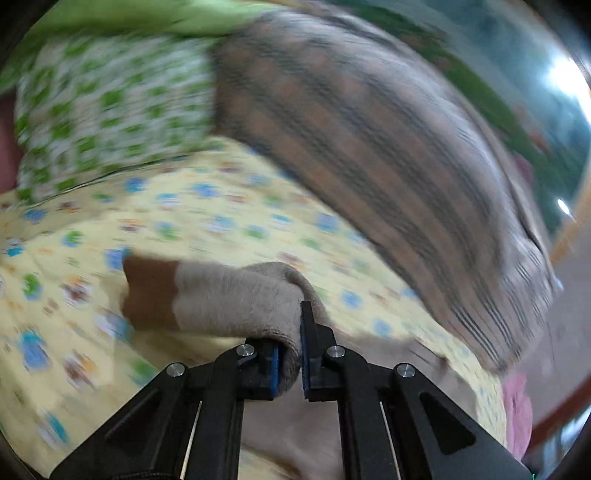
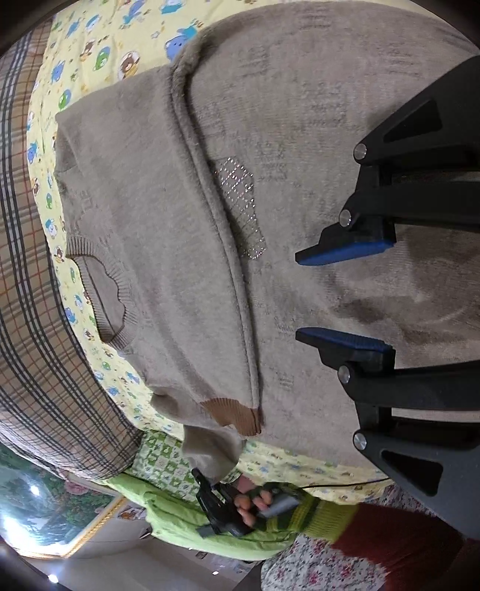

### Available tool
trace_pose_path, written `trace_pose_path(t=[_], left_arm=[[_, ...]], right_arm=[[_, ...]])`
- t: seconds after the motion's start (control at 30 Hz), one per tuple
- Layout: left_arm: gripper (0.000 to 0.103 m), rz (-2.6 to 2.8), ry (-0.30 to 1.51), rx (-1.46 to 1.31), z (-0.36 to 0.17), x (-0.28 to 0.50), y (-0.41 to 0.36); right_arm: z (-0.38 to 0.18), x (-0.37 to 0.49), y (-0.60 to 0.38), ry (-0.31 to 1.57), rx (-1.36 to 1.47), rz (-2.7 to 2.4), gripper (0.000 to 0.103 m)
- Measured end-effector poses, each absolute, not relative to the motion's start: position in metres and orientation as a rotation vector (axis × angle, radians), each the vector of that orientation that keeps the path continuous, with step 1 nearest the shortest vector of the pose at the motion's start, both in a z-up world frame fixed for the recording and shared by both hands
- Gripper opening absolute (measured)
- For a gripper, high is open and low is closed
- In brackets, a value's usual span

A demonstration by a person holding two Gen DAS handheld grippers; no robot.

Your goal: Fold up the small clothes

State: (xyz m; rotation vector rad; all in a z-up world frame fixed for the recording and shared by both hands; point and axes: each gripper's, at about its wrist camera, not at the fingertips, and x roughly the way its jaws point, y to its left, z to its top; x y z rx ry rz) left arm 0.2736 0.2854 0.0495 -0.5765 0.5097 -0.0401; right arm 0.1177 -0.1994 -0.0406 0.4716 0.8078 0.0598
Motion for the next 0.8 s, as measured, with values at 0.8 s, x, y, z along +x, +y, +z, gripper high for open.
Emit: trace_pose_path(t=[0.8], left_arm=[[0.033,-0.497,0.828,-0.108,-0.029,0.278,-0.040]], right_arm=[[-0.017,0.046,-0.282,0.630,0.624,-0.139,0.036]])
